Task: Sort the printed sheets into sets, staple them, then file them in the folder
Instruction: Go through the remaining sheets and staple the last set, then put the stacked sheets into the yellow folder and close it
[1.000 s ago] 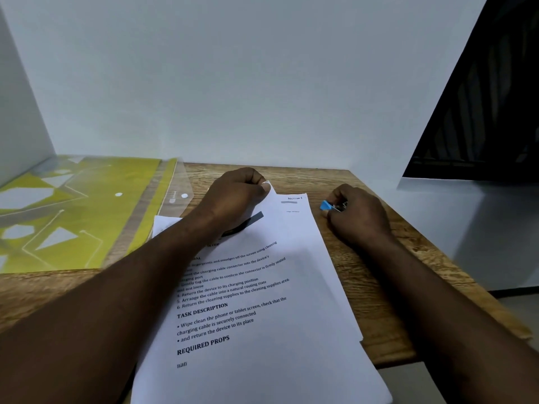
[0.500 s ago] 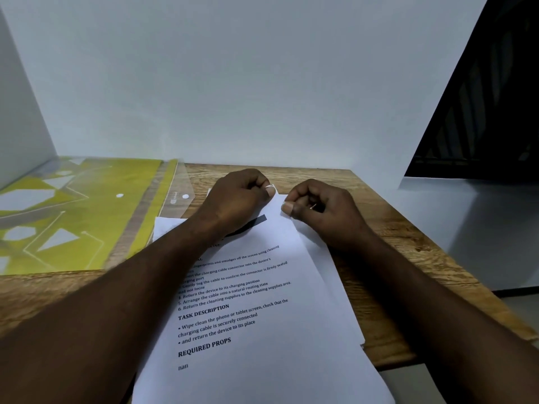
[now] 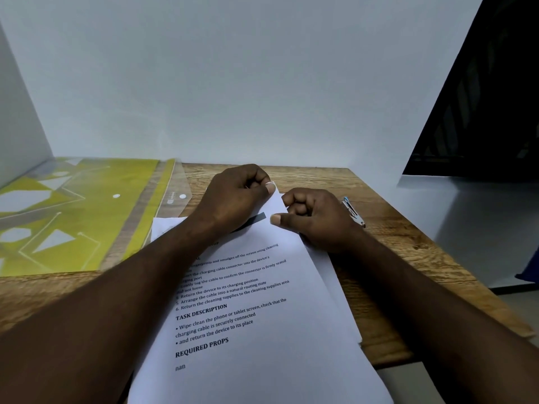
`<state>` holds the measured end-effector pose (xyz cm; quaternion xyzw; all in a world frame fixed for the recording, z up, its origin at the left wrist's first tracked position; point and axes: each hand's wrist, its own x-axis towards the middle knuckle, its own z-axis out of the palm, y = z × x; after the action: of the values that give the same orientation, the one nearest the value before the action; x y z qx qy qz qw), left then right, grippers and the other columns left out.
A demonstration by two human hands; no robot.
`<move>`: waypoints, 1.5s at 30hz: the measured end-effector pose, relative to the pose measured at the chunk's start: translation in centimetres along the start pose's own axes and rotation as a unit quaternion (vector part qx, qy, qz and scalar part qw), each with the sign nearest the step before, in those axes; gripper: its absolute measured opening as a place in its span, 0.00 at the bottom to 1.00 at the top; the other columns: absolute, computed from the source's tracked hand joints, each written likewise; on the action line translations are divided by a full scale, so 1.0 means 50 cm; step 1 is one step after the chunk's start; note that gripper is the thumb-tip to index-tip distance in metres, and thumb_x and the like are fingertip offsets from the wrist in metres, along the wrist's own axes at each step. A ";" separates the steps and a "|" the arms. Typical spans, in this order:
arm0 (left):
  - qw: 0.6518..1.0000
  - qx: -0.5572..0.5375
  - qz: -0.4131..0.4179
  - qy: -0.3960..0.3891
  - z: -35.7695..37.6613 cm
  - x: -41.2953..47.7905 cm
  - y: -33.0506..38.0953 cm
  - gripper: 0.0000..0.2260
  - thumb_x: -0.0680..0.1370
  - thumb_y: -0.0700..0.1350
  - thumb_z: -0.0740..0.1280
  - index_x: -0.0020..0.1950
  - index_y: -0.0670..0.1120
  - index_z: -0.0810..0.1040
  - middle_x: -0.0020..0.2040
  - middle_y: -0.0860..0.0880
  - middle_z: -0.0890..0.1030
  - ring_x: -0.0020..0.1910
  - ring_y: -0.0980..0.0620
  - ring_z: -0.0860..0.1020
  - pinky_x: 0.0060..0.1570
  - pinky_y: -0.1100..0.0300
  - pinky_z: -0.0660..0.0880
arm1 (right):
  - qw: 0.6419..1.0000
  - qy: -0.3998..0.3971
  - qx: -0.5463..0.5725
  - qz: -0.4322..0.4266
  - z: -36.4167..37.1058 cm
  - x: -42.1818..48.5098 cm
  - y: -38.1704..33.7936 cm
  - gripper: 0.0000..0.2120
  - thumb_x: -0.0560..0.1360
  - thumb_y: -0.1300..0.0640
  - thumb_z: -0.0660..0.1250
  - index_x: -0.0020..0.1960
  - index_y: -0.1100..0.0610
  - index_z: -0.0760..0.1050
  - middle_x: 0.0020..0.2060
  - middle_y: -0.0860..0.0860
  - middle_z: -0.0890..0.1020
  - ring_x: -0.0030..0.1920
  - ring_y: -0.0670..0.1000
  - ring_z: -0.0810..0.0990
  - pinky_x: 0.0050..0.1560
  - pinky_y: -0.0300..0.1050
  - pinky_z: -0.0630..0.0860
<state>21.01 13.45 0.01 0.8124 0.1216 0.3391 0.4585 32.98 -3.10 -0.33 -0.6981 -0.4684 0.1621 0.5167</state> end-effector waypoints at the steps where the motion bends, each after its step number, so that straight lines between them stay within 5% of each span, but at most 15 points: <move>1: 1.000 0.008 0.005 0.002 0.000 0.000 0.000 0.07 0.74 0.55 0.70 0.40 0.54 0.81 0.34 0.58 0.78 0.35 0.56 0.74 0.44 0.55 0.71 | 1.000 0.003 0.005 0.003 0.001 0.003 0.003 0.11 0.75 0.64 0.78 0.47 0.62 0.76 0.28 0.52 0.70 0.24 0.44 0.66 0.26 0.34 0.66; 6: 0.997 0.075 0.034 0.005 -0.012 -0.009 0.005 0.07 0.80 0.56 0.71 0.47 0.55 0.80 0.37 0.57 0.82 0.38 0.57 0.78 0.44 0.55 0.74 | 0.996 0.004 0.086 0.009 0.005 0.002 -0.002 0.09 0.74 0.62 0.78 0.47 0.64 0.79 0.34 0.72 0.76 0.34 0.56 0.73 0.34 0.44 0.69; 12: 0.966 0.240 0.031 0.088 -0.082 0.019 -0.008 0.24 0.76 0.68 0.68 0.65 0.55 0.77 0.52 0.53 0.85 0.52 0.48 0.81 0.52 0.52 0.76 | 0.982 0.120 0.144 0.034 -0.035 0.013 -0.005 0.04 0.78 0.65 0.75 0.47 0.62 0.80 0.42 0.61 0.87 0.39 0.57 0.86 0.42 0.52 0.82; 17: 0.938 0.317 -0.094 0.103 -0.112 0.025 -0.036 0.27 0.76 0.62 0.74 0.69 0.48 0.76 0.62 0.43 0.82 0.62 0.41 0.79 0.57 0.52 0.73 | 0.981 0.168 -0.035 0.085 -0.057 0.023 0.038 0.04 0.75 0.58 0.77 0.45 0.56 0.84 0.36 0.49 0.88 0.38 0.50 0.87 0.42 0.49 0.83; 20: 0.913 0.362 -0.180 0.050 -0.113 0.013 -0.026 0.25 0.76 0.61 0.74 0.65 0.44 0.80 0.64 0.42 0.82 0.64 0.41 0.78 0.56 0.54 0.72 | 0.974 0.176 -0.112 0.082 -0.058 0.021 0.040 0.03 0.75 0.56 0.78 0.45 0.54 0.84 0.35 0.46 0.85 0.38 0.47 0.84 0.44 0.44 0.80; 25: 0.860 0.466 -0.209 -0.016 -0.113 -0.013 0.013 0.23 0.77 0.63 0.72 0.39 0.44 0.76 0.60 0.39 0.83 0.59 0.41 0.78 0.56 0.51 0.73 | 0.970 0.167 -0.162 0.073 -0.057 0.020 0.040 0.05 0.76 0.54 0.78 0.47 0.54 0.84 0.37 0.48 0.85 0.42 0.49 0.83 0.46 0.45 0.79; 29: 0.855 0.451 -0.255 -0.004 -0.125 -0.042 0.036 0.24 0.76 0.63 0.73 0.38 0.44 0.72 0.39 0.47 0.76 0.45 0.44 0.74 0.43 0.55 0.69 | 0.971 0.173 -0.149 0.071 -0.056 0.023 0.042 0.05 0.76 0.53 0.77 0.49 0.53 0.85 0.39 0.47 0.86 0.44 0.48 0.85 0.48 0.45 0.80; 32: 0.867 0.406 -0.288 -0.010 -0.133 -0.060 0.033 0.27 0.74 0.65 0.75 0.40 0.41 0.72 0.40 0.47 0.76 0.41 0.48 0.74 0.36 0.55 0.66 | 0.974 0.168 -0.137 0.071 -0.053 0.027 0.042 0.05 0.76 0.52 0.78 0.50 0.52 0.85 0.39 0.45 0.86 0.44 0.46 0.85 0.47 0.44 0.80; 35: 0.882 0.362 -0.301 0.005 -0.125 -0.079 0.033 0.28 0.72 0.63 0.78 0.46 0.39 0.76 0.50 0.43 0.79 0.51 0.43 0.78 0.40 0.55 0.67 | 0.973 0.142 -0.169 0.065 -0.042 0.025 0.040 0.05 0.77 0.52 0.77 0.48 0.52 0.83 0.33 0.43 0.82 0.38 0.44 0.80 0.38 0.41 0.72; 40: 0.894 0.326 -0.305 0.034 -0.093 -0.097 0.062 0.22 0.71 0.55 0.82 0.48 0.42 0.74 0.48 0.46 0.77 0.50 0.45 0.76 0.46 0.56 0.73 | 0.966 0.142 -0.210 0.058 -0.038 0.021 0.038 0.05 0.78 0.51 0.75 0.50 0.51 0.82 0.36 0.43 0.81 0.38 0.41 0.78 0.36 0.39 0.69; 45: 0.908 0.165 -0.381 0.043 -0.089 -0.092 0.092 0.21 0.64 0.43 0.84 0.49 0.37 0.79 0.49 0.43 0.83 0.50 0.42 0.84 0.56 0.49 0.81 | 0.965 0.140 -0.217 0.054 -0.036 0.015 0.037 0.04 0.78 0.51 0.75 0.49 0.49 0.81 0.39 0.44 0.83 0.44 0.48 0.82 0.43 0.43 0.74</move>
<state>14.15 11.53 3.34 0.7528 0.4963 0.1483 0.4062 35.53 -3.55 -1.01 -0.8335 -0.3773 -0.0154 0.4033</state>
